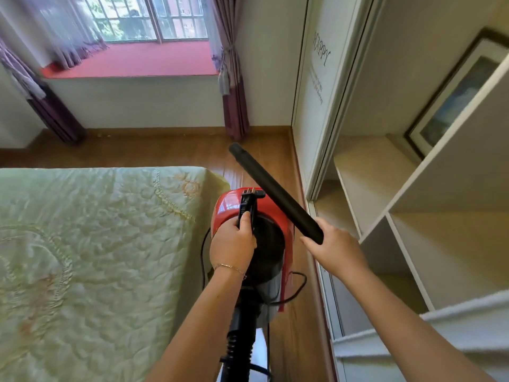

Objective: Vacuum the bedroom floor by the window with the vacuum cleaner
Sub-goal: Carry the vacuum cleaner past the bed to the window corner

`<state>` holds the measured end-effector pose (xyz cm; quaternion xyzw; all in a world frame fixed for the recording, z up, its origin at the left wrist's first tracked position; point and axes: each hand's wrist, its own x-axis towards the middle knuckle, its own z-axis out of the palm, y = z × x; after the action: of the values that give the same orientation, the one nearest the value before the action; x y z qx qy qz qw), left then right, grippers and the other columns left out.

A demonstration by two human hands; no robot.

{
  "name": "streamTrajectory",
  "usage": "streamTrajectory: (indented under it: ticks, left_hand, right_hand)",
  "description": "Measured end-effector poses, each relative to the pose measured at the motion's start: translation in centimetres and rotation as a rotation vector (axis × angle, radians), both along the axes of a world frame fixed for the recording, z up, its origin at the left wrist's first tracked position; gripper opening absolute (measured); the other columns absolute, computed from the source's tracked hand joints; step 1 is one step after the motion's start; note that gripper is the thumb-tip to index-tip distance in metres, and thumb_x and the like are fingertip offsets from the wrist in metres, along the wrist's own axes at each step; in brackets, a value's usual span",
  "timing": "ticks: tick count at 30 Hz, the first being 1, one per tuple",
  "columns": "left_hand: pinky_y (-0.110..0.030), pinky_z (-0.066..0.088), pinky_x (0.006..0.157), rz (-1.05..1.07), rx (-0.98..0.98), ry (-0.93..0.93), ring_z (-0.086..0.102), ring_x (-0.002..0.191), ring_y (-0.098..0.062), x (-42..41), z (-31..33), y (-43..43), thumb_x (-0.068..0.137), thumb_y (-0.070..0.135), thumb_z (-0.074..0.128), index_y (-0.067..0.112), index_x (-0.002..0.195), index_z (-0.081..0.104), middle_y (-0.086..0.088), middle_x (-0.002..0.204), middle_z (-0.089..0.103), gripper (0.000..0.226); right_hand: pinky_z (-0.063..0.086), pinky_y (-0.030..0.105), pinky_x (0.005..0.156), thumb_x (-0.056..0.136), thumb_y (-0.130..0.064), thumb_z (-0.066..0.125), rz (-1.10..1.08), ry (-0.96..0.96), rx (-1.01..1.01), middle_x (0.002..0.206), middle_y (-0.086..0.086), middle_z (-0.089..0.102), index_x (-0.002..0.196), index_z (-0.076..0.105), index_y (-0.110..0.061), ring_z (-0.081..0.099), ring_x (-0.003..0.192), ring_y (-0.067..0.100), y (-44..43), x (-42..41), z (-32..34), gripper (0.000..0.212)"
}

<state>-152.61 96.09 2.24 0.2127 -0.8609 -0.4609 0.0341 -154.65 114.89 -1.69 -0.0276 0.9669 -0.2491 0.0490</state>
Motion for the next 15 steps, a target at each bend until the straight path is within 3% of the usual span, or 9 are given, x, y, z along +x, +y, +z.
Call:
streamTrajectory:
  ticks: [9, 15]
  left_hand:
    - [-0.028, 0.022, 0.047, -0.039, 0.021, -0.004, 0.043, 0.049, -0.009, -19.0, -0.1, -2.6, 0.099, 0.03, 0.039, 0.02, 0.05, 0.044, 0.005, 0.048, 0.046, 0.05]
    - [-0.028, 0.026, 0.048, -0.063, 0.01, 0.029, 0.048, 0.053, -0.014, -30.5, 0.0, -5.0, 0.098, 0.034, 0.038, 0.019, 0.058, 0.049, 0.002, 0.056, 0.052, 0.044]
  right_hand:
    - [0.056, 0.036, 0.059, 0.088, -0.045, 0.056, -0.077, -0.027, -0.013, 0.075, -0.001, 0.061, 0.116, 0.051, -0.029, 0.063, 0.067, 0.023, -2.5, -18.6, 0.5, 0.033]
    - [0.048, 0.027, 0.053, 0.089, -0.044, 0.056, -0.093, -0.017, 0.011, 0.077, -0.001, 0.061, 0.119, 0.051, -0.026, 0.062, 0.067, 0.022, -4.6, -29.2, 1.7, 0.035]
